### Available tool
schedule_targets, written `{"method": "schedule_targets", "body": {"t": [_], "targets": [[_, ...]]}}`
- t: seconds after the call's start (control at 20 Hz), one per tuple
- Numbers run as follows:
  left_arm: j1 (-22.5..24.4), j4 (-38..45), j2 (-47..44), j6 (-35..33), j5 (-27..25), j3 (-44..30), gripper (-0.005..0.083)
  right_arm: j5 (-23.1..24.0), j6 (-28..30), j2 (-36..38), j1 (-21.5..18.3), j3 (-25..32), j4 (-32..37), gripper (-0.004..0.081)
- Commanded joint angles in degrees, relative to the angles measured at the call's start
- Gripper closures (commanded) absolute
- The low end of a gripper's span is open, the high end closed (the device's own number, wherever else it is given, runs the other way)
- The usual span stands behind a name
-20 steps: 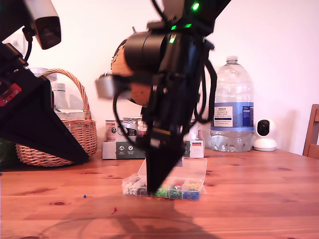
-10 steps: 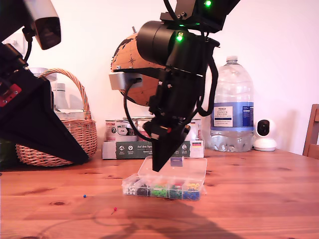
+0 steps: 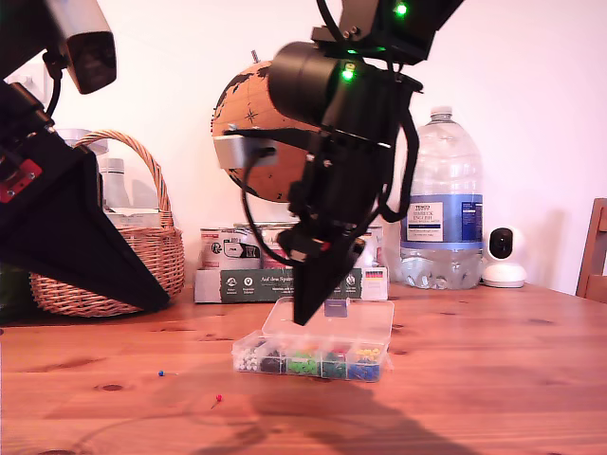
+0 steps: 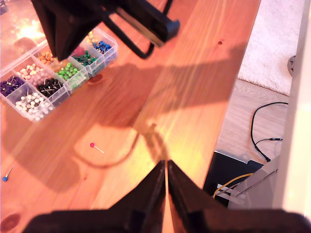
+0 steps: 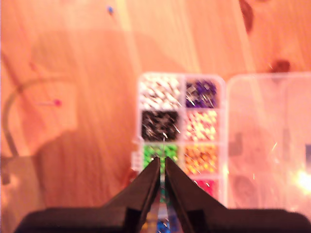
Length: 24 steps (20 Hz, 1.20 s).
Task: Sort the loose pins on the table into their correct compartments
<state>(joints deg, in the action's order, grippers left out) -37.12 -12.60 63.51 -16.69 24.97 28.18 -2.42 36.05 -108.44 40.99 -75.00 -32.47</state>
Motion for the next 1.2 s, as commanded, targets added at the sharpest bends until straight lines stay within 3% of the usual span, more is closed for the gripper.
{"method": "schedule_targets", "body": {"t": [0.0, 0.8, 1.0, 1.15], "targets": [[-0.1, 0.5, 0.3, 0.2, 0.0, 0.3, 0.0797, -0.5, -0.1, -0.9, 0.1, -0.5, 0.5, 0.0781], [-0.1, 0.5, 0.3, 0.2, 0.0, 0.3, 0.0797, -0.5, 0.0, -2.4, -0.5, -0.5, -1.0, 0.078], [-0.1, 0.5, 0.3, 0.2, 0.0, 0.3, 0.0797, -0.3, 0.0, -2.4, -0.5, -0.5, -1.3, 0.0715], [-0.1, 0.4, 0.3, 0.2, 0.0, 0.3, 0.0797, 0.3, 0.0, -2.4, -0.5, -0.5, -1.1, 0.0715]]}}
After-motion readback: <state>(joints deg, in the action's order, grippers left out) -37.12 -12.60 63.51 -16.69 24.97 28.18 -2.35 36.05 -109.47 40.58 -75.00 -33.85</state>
